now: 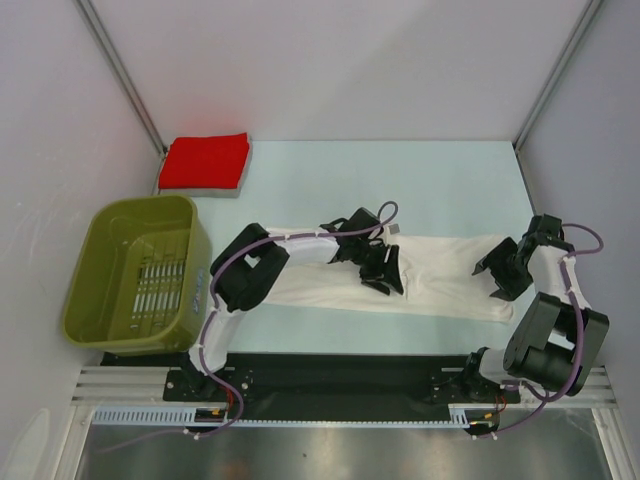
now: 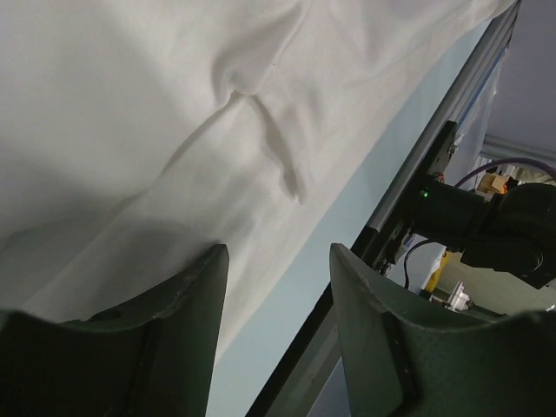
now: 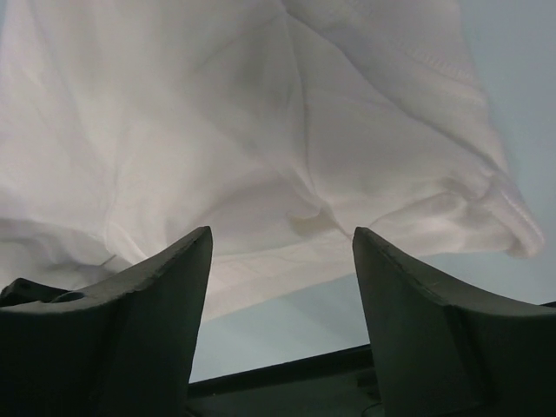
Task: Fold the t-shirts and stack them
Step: Fold the tshirt
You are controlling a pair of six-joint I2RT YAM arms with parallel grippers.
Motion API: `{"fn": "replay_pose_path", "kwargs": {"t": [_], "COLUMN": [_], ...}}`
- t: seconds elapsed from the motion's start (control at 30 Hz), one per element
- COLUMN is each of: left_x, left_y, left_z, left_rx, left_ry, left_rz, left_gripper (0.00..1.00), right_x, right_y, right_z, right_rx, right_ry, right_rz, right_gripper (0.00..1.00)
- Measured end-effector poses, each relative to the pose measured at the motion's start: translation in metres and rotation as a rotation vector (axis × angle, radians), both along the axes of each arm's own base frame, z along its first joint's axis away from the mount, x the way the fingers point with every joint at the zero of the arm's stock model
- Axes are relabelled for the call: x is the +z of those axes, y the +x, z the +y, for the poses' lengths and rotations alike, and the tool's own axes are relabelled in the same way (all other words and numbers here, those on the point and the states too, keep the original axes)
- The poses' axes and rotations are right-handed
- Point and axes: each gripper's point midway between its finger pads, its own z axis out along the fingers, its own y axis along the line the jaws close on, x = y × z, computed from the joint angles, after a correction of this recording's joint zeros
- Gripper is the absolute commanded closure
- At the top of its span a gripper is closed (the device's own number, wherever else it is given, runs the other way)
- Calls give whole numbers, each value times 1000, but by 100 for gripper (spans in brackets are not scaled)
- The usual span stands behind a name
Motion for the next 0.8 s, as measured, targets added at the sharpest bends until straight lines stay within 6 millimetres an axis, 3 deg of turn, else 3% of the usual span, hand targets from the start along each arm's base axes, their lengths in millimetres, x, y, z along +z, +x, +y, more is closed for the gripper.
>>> {"fn": "replay_pose_path", "kwargs": {"t": [0.3, 0.57, 0.8], "left_x": [2, 0, -2], "left_y": [-7, -6, -9], "left_z": [-16, -31, -35], "left_rx": [-7, 3, 11], "left_ry": [-7, -14, -5], "left_rz": [11, 26, 27], "left_gripper": [43, 45, 58], "right_x": [-6, -10, -15], "right_y": [-19, -17, -25], "right_z": [13, 22, 22], "right_rx": [-38, -3, -39], "right_ry": [45, 52, 28], "right_rz": [46, 39, 85], "right_gripper": [28, 39, 47]}}
